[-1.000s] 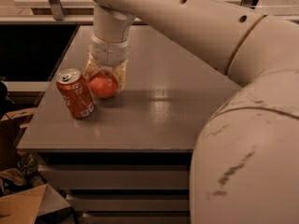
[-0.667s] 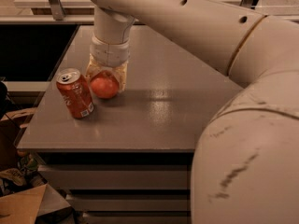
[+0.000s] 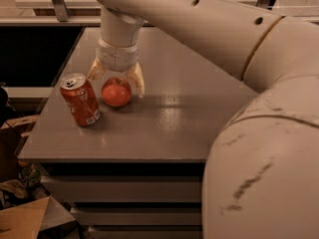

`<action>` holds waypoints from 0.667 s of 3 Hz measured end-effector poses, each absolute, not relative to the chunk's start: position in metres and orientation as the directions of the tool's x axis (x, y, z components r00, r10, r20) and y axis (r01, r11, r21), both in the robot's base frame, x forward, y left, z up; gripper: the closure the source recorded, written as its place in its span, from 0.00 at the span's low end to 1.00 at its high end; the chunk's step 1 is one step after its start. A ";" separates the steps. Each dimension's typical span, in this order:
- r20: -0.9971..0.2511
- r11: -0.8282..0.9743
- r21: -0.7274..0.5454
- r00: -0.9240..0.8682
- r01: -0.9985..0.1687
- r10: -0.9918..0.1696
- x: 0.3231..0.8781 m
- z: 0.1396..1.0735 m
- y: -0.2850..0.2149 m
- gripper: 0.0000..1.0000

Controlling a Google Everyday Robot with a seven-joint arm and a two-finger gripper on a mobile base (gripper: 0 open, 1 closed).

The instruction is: Move apple near coke can

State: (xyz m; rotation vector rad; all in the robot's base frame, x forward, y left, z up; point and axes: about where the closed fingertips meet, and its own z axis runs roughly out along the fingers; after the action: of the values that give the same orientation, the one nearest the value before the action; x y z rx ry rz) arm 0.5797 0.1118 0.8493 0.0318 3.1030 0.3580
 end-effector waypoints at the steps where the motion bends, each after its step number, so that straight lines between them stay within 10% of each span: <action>1: -0.016 0.973 0.228 -1.000 0.017 0.021 0.580 0.850 0.112 0.00; 2: -0.021 0.973 0.229 -1.000 0.002 0.007 0.581 0.852 0.114 0.00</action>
Offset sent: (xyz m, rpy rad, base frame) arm 0.0030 0.0023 0.0094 0.0030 -0.0140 0.0301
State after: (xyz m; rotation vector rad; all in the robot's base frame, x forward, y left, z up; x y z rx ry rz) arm 0.5812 0.1137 0.8521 0.0070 3.0987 0.3600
